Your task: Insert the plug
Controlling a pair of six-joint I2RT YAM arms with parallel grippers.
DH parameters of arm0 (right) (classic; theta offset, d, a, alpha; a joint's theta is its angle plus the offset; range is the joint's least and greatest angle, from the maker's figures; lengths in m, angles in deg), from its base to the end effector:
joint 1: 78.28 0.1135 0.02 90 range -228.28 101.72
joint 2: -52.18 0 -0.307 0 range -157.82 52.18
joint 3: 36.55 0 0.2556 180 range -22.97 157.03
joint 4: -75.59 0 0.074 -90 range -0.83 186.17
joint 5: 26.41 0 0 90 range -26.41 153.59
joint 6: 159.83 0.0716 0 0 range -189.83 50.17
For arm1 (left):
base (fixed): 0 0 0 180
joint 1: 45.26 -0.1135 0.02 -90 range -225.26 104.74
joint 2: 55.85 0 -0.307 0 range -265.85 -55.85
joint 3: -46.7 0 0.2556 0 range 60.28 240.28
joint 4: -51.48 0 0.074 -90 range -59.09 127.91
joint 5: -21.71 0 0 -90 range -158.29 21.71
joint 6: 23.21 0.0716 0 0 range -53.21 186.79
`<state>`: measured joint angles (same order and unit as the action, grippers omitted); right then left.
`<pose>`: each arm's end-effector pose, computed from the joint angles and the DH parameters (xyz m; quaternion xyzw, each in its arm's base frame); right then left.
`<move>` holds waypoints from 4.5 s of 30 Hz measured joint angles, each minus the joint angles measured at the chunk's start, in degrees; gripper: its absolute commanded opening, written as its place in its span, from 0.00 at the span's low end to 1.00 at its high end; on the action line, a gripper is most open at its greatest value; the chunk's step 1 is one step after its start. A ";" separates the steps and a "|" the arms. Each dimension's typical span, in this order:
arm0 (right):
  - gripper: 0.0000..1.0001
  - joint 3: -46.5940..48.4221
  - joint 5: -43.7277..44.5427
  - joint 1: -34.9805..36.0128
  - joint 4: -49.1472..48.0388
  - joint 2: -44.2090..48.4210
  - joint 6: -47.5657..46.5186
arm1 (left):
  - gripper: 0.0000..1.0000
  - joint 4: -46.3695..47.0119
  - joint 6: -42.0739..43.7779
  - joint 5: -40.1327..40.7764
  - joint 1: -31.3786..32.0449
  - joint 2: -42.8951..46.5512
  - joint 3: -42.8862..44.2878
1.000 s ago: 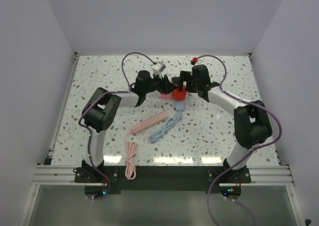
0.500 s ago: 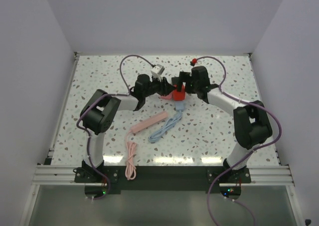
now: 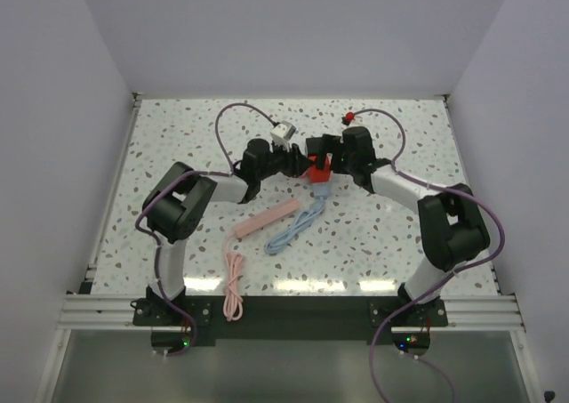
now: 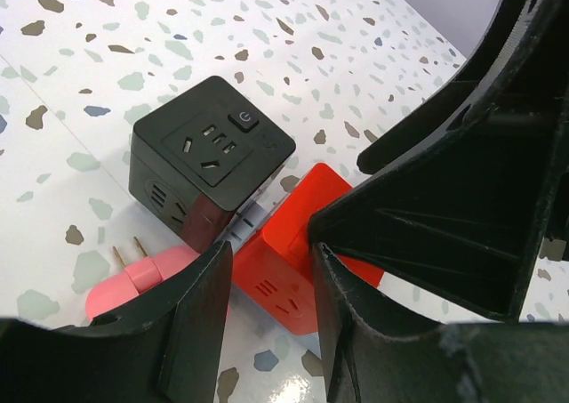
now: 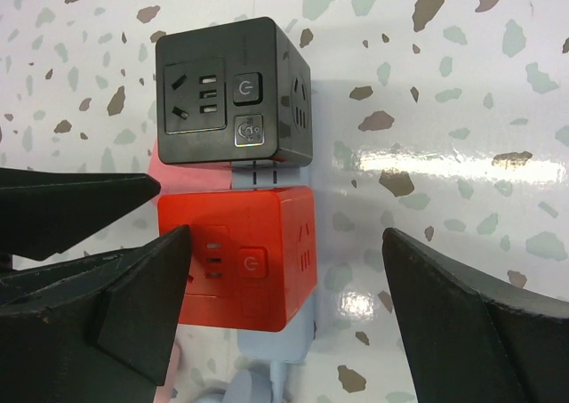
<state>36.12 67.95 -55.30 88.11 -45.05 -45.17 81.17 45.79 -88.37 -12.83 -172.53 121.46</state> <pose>0.3769 0.1539 0.2242 0.0301 0.8943 0.1487 0.4211 0.3971 -0.2814 0.1871 0.1852 0.7518 -0.3991 0.4912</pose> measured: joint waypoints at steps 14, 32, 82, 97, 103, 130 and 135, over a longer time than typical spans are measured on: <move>0.93 2.67 0.98 0.11 3.74 -0.63 -1.01 | 0.58 0.59 0.61 0.02 -0.02 -1.07 1.09; 0.99 11.23 -2.32 0.02 16.37 -2.71 -8.00 | 0.99 -6.40 6.80 7.67 1.49 13.66 -10.97; 0.99 18.32 3.08 15.65 19.15 -14.69 3.93 | 1.00 -11.67 8.61 26.27 -11.85 42.53 -27.26; 0.99 22.27 11.76 15.89 20.04 -19.67 7.41 | 1.00 -11.63 8.63 26.23 -11.85 42.53 -27.34; 0.99 25.90 14.71 16.06 20.26 -22.67 8.39 | 1.00 -11.61 8.61 26.01 -11.85 42.53 -27.34; 0.28 23.08 17.49 15.23 9.27 -23.89 -0.37 | 1.00 -11.28 8.59 22.88 -11.85 42.56 -28.26; 0.30 13.18 12.02 14.82 5.07 -14.47 -8.13 | 1.00 -11.32 8.11 17.42 -11.96 42.60 -28.26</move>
<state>49.30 79.97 -40.48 93.18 -59.52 -53.30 69.85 53.90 -70.95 -24.79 -129.93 93.20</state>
